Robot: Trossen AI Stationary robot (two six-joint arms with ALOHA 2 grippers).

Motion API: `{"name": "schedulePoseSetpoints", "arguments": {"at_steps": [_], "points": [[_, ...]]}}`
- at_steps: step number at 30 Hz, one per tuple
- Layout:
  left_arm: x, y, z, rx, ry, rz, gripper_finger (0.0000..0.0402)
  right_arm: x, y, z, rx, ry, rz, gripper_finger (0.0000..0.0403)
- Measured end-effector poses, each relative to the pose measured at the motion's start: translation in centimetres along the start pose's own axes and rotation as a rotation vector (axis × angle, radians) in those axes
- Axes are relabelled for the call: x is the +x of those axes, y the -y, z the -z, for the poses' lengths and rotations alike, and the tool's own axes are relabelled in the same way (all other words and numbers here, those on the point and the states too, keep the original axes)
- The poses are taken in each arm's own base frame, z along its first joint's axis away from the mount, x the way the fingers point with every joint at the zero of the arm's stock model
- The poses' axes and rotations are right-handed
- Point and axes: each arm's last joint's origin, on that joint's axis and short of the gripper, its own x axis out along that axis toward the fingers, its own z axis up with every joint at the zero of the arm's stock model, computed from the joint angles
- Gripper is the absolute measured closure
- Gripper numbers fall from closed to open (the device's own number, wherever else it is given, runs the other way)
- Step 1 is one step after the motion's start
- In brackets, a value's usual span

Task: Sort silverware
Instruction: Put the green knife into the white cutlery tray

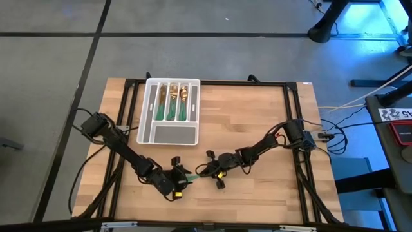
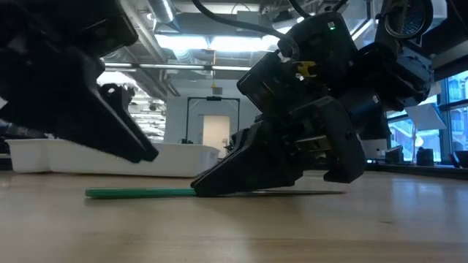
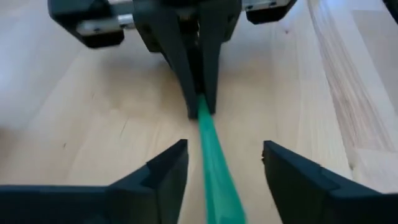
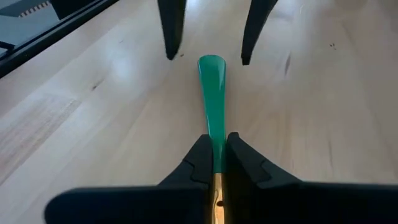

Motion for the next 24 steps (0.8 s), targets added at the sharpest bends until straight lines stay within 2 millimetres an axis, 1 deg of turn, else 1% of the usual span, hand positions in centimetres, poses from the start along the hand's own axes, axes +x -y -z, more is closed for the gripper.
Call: {"name": "schedulePoseSetpoints", "arguments": {"at_steps": [2, 5, 8, 12, 19, 21, 24], "points": [[0.2, 0.0, 0.3, -0.009, -0.005, -0.004, 0.0196, -0.2, 0.0, -0.3, -0.001, 0.009, 0.005, 0.0382], [0.7, 0.0, 1.0, -0.003, -0.030, -0.021, 0.0181, -0.3, 0.0, -0.6, -0.001, 0.015, 0.015, 0.0382], [1.2, 0.0, 1.7, 0.000, -0.048, -0.035, 0.0179, -0.5, 0.1, -1.0, -0.001, 0.024, 0.035, 0.0382], [1.6, 0.0, 2.1, -0.032, -0.047, -0.053, 0.0178, -0.6, 0.1, -1.5, -0.003, 0.049, 0.037, 0.0382], [1.7, -0.1, 2.2, -0.040, -0.039, -0.072, 0.0179, -0.6, 0.1, -1.7, -0.001, 0.063, 0.029, 0.0382], [1.7, -0.2, 2.1, -0.047, -0.040, -0.076, 0.0187, -0.6, 0.0, -1.8, -0.002, 0.068, 0.024, 0.0382], [1.8, -0.4, 2.1, -0.079, -0.036, -0.086, 0.0212, -0.5, 0.0, -2.1, -0.002, 0.078, 0.011, 0.0382]]}}
